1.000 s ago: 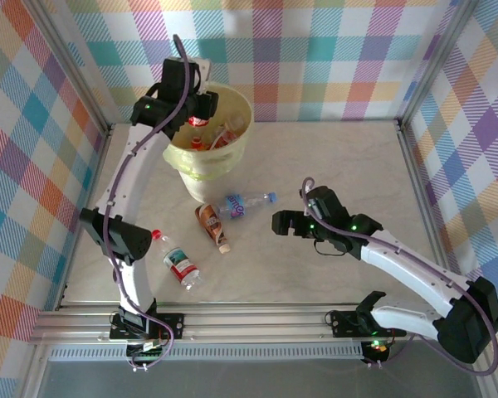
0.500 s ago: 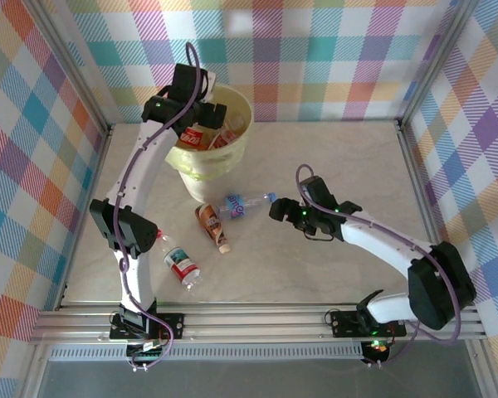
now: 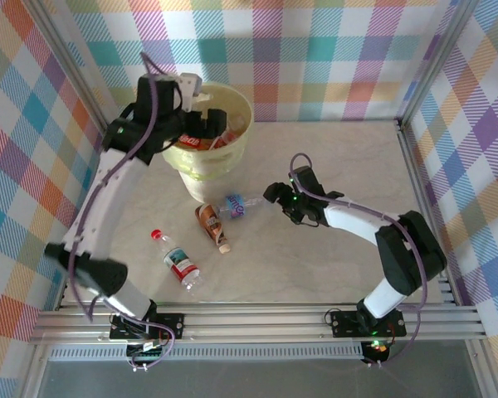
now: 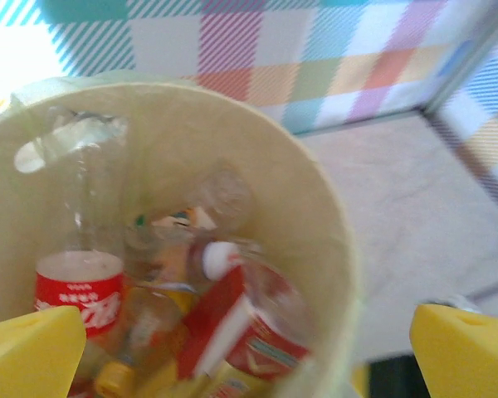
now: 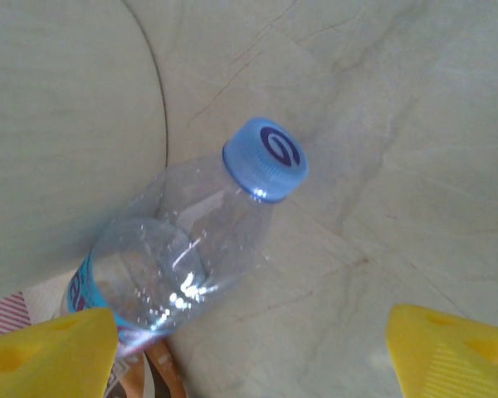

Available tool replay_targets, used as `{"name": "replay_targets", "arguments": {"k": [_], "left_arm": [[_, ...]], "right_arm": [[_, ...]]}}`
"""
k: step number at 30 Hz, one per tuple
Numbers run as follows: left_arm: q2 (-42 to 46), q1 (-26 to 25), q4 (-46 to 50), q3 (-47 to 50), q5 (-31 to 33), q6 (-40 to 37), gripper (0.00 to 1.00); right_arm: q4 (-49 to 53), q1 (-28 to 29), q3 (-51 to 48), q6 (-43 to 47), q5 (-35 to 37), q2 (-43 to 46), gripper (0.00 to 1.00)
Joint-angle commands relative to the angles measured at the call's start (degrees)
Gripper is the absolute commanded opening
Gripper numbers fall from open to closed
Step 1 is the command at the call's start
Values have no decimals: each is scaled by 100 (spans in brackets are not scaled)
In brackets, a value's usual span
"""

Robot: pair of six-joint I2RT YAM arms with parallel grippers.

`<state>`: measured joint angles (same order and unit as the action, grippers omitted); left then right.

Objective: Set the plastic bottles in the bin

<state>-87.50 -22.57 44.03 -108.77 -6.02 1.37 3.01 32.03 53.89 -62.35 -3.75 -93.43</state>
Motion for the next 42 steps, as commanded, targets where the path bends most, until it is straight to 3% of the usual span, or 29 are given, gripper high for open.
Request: {"name": "replay_targets", "arguments": {"k": [1, 9, 17, 22, 42], "left_arm": [[733, -353, -616, 918, -570, 289, 100], [2376, -1239, -1441, 3063, -1040, 876, 100], [3247, -1760, -1985, 4540, -787, 1542, 100], [3431, -2017, -2167, 5007, -710, 1638, 100], [3281, -2383, -2499, 5399, -549, 1805, 100]], "right_arm": [[-464, -30, 293, -419, -33, -286, 85], [-870, -30, 509, -865, 15, -914, 89], [-1183, -19, 590, -1184, 97, -1407, 84], [-1396, -30, 640, -1235, 316, -1650, 71], [-1504, -65, 1040, -1373, 265, -1978, 56]]}}
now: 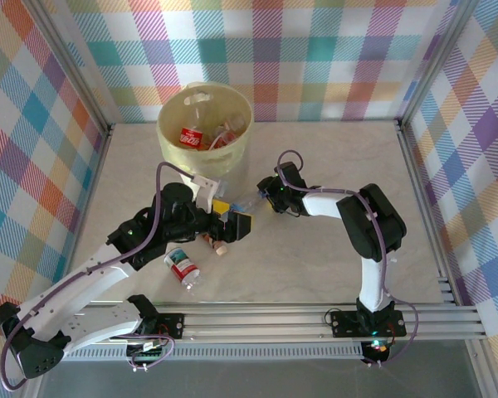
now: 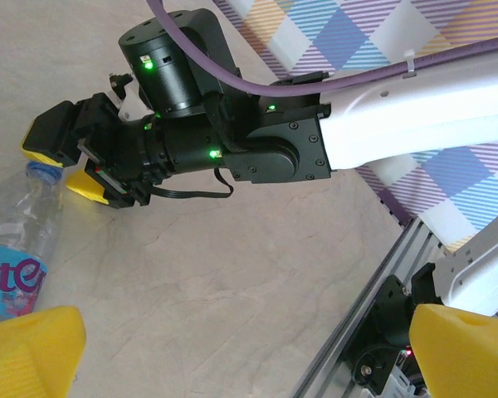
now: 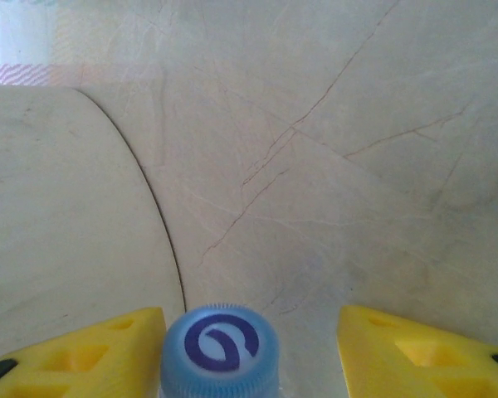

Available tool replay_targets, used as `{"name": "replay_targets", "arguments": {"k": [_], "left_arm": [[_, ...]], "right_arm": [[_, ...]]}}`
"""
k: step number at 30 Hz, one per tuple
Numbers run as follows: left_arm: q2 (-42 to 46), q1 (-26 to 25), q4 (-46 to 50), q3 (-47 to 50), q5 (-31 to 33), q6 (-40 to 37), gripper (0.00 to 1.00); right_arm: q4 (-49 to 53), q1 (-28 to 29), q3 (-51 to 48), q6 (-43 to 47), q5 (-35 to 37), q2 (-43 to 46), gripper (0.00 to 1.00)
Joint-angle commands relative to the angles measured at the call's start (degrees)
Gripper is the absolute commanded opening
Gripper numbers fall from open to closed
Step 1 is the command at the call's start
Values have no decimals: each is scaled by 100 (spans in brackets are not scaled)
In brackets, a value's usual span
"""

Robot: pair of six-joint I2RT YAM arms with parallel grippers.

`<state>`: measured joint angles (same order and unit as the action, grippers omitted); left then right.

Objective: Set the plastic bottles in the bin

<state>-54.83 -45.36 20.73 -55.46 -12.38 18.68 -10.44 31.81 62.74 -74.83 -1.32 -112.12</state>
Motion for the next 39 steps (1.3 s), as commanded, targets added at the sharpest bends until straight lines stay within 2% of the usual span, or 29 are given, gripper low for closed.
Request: {"name": "replay_targets", "arguments": {"k": [1, 4, 8, 19, 25, 33, 39], "left_arm": [[18, -104, -167, 70, 100, 73, 100], [42, -115, -182, 103, 137, 92, 100], [29, -133, -175, 115, 157, 110, 100], [46, -157, 2, 122, 215, 101, 100], [1, -183, 167, 225, 210, 52, 100], [-565, -305, 662, 123, 621, -308, 100], [-1520, -410, 814, -285, 737, -656, 100]], "right_arm": [[-178, -40, 157, -121, 18, -117, 56], [-308, -33, 201, -112, -82, -166, 58], [-376, -9, 239, -159, -123, -214, 54], [-425, -15, 244, -58, -53, -149, 32], [-353, -110, 241, 131, -1, 9, 28], [306, -659, -50, 1321, -29, 1027, 27], [986, -857, -121, 2360, -314, 1873, 26]]}}
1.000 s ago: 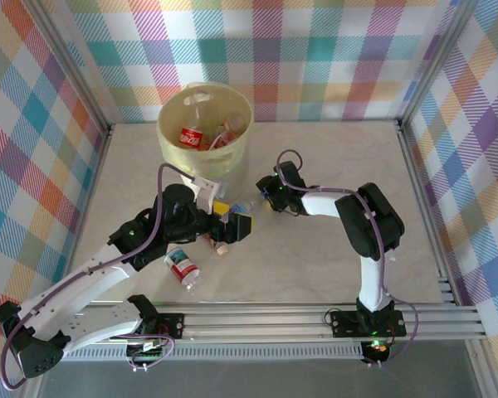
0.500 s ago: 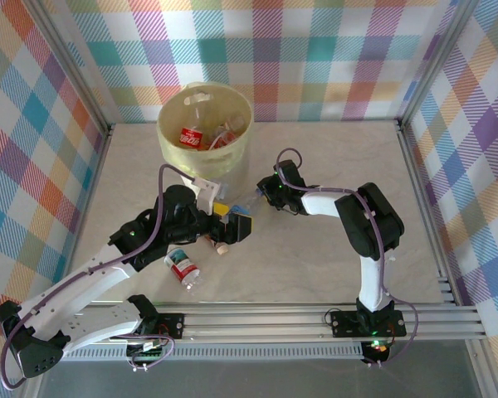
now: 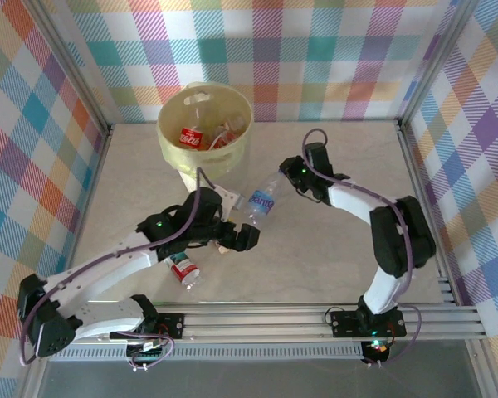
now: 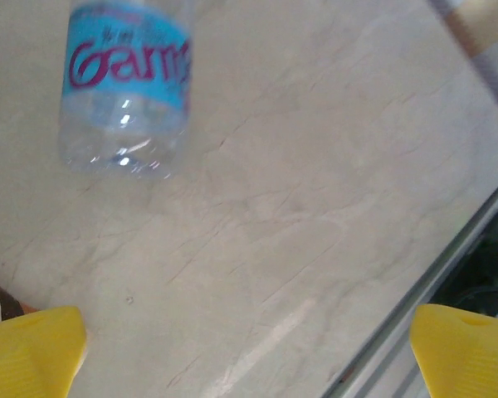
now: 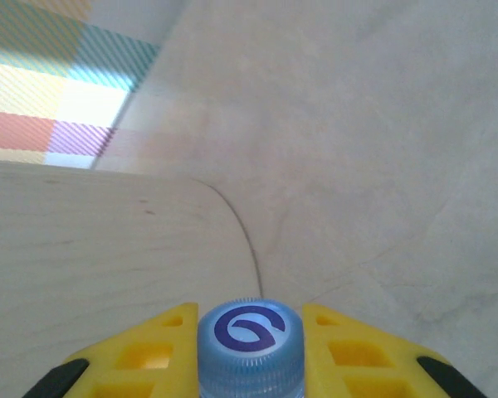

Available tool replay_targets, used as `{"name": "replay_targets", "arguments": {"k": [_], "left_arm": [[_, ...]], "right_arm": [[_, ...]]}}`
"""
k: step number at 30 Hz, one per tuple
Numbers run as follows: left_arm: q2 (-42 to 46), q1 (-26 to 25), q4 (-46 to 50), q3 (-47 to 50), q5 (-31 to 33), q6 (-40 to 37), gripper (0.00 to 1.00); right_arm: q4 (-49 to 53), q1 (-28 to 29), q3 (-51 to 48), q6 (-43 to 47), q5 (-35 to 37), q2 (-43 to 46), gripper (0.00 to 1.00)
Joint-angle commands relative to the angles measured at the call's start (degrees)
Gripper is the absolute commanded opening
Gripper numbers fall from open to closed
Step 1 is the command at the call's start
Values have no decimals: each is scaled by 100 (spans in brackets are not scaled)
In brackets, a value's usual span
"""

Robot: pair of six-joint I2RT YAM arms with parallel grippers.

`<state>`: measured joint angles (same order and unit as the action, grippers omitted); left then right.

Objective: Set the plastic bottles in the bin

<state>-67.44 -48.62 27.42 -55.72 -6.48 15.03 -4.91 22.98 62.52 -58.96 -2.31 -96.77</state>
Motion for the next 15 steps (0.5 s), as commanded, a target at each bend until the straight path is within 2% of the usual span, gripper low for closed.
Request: {"name": "replay_targets", "arguments": {"k": [1, 9, 15], "left_arm": [[-377, -89, 21, -282, 139, -306, 100], [-1308, -86, -425, -834, 103, -444, 100], [-1651, -86, -793, -1037, -522, -288, 100]], "right_arm": [[538, 13, -109, 935, -264, 490, 26], [1459, 3, -38, 1870, -843, 1457, 26], [1623, 4, -182, 2055, -1351, 1977, 27]]}}
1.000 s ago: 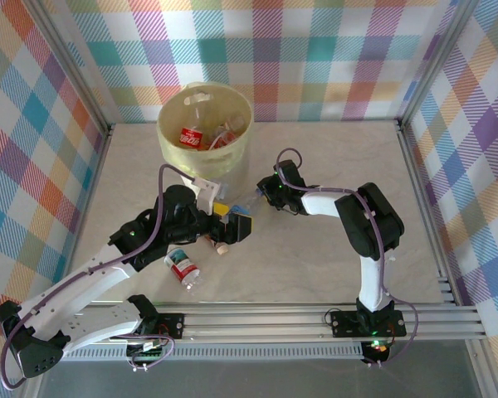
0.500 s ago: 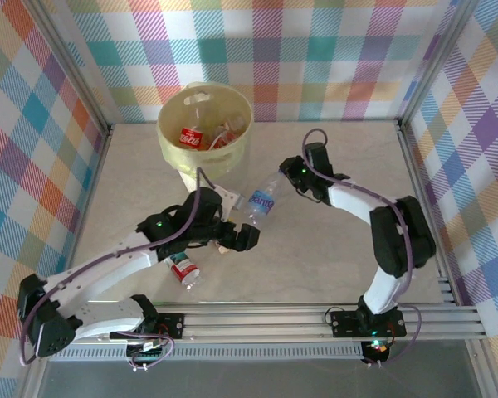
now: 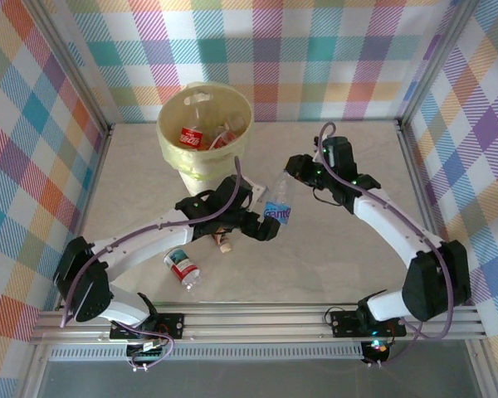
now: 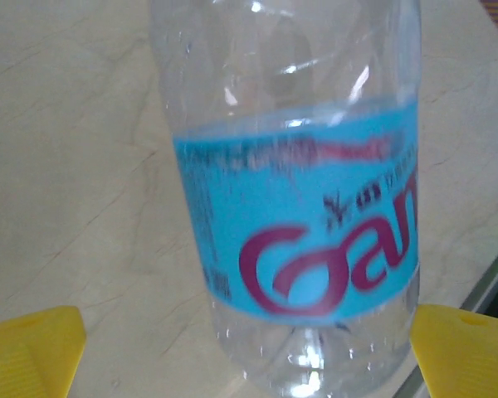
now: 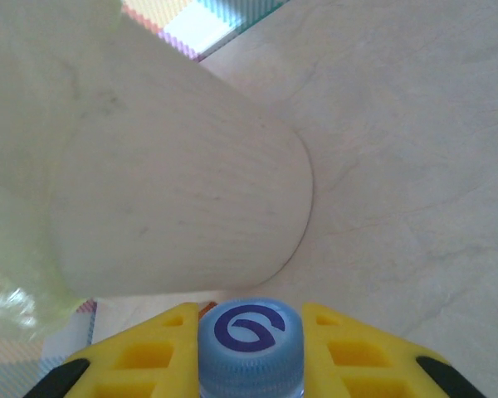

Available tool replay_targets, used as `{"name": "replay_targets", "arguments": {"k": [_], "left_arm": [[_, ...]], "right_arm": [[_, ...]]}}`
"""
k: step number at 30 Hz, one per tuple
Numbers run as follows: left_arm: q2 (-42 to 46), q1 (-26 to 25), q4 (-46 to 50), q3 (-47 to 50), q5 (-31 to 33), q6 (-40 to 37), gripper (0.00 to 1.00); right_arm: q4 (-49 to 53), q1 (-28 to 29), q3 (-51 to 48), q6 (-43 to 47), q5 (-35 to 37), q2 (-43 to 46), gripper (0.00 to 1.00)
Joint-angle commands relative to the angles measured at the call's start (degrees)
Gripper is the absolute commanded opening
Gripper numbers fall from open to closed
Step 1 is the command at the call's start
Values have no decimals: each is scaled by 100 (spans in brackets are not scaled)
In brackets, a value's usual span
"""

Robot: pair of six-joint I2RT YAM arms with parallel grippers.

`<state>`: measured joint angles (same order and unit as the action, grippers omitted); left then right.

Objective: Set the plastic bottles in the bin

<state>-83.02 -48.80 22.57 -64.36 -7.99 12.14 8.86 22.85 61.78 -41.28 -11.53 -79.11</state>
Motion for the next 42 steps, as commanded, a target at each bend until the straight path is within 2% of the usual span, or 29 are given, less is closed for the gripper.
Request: {"name": "replay_targets", "arguments": {"k": [1, 5, 11, 15, 19, 28, 29, 32, 34, 36, 39, 42], "left_arm": [[-134, -66, -397, -164, -489, 76, 100], [-205, -69, -1009, -21, -890, 402, 99], [-255, -69, -1409, 134, -1120, 690, 90], [-312, -80, -1457, 139, -1205, 740, 85], [-364, -84, -1466, 104, -1318, 776, 73], [-304, -85, -1439, 38, -1278, 836, 67], [-286, -84, -1439, 37, -1259, 847, 67], [-201, -78, -1338, 5, -1108, 864, 66], [-147, -65, -1250, -32, -1035, 852, 66], [-81, -36, -1115, -83, -969, 836, 67], [46, 60, -894, -155, -900, 798, 67], [206, 183, -711, -280, -891, 723, 67]], "right_arm": [[248, 18, -126, 281, -507, 273, 27], [233, 18, -225, 211, -658, 434, 27], [169, 17, -341, 55, -693, 580, 27], [125, 9, -381, 10, -710, 589, 27], [132, 9, -386, 14, -682, 607, 27], [157, 9, -403, 32, -649, 651, 29], [157, 9, -399, 41, -657, 659, 32], [201, 0, -395, 79, -658, 716, 48], [307, -9, -381, 146, -632, 800, 66], [413, -39, -419, 277, -633, 990, 79], [557, -94, -499, 547, -767, 1346, 93], [868, -105, -540, 1029, -1022, 1773, 100]]}}
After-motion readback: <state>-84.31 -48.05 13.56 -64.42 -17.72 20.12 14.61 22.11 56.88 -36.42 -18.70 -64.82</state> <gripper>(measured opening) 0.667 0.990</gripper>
